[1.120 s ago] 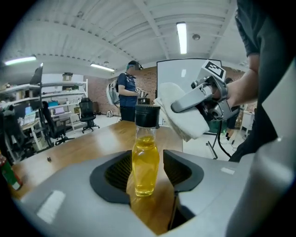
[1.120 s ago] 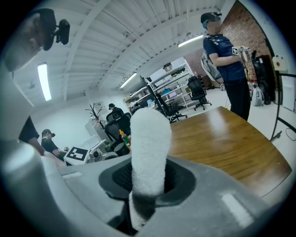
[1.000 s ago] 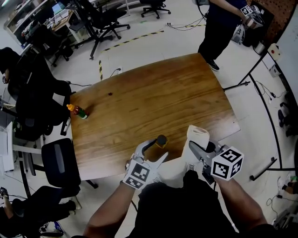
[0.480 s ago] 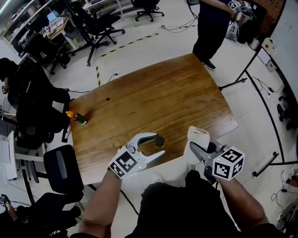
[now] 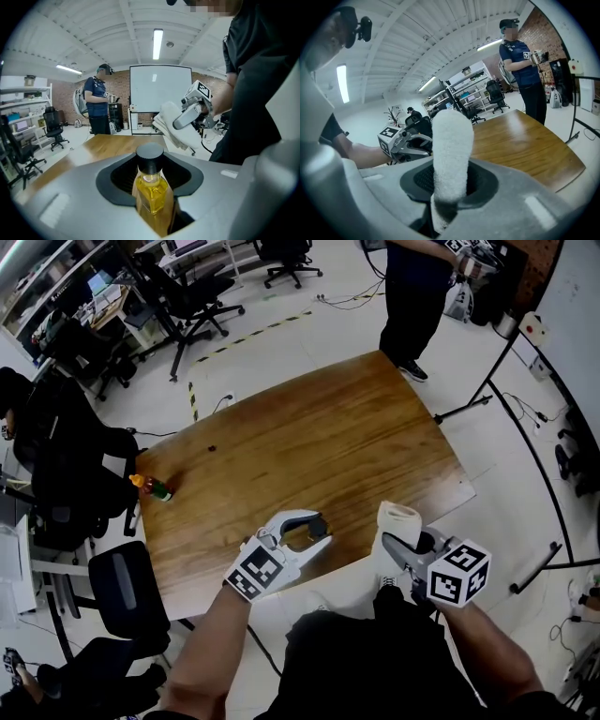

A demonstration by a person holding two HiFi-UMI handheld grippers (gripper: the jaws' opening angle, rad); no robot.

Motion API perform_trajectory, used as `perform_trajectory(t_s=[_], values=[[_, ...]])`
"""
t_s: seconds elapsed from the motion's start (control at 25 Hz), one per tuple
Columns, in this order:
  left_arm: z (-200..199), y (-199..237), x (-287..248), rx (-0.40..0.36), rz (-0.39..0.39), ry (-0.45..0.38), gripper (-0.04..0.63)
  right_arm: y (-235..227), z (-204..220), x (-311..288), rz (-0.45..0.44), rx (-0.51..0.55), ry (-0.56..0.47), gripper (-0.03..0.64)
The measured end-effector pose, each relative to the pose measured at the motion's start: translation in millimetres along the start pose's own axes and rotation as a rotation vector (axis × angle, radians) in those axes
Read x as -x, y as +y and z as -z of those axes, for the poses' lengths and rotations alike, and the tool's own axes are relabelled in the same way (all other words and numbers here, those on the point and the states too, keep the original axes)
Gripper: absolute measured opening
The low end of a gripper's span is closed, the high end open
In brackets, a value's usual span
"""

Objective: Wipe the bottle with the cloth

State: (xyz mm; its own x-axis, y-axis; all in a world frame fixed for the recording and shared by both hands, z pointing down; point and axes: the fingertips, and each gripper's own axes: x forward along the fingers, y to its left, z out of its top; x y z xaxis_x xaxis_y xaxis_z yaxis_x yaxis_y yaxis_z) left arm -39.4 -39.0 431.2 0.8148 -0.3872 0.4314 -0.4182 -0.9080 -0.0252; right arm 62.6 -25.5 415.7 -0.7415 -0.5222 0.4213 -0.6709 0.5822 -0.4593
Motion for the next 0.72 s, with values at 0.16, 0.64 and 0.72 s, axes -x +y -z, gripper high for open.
perform_trajectory(t_s=[0.16,0.64,0.72], values=[[3,16,1,0.148,-0.283,0.027,0.181,0,7,-9,-0.016,-0.032,0.000,0.075],[-11,5,1,0.101,-0.267,0.012,0.297,6,20,-22,-0.060,-0.067,0.018,0.075],[-10,1,3,0.052,-0.161,0.024,0.302,5,20,-20,-0.061,-0.058,0.017,0.075]])
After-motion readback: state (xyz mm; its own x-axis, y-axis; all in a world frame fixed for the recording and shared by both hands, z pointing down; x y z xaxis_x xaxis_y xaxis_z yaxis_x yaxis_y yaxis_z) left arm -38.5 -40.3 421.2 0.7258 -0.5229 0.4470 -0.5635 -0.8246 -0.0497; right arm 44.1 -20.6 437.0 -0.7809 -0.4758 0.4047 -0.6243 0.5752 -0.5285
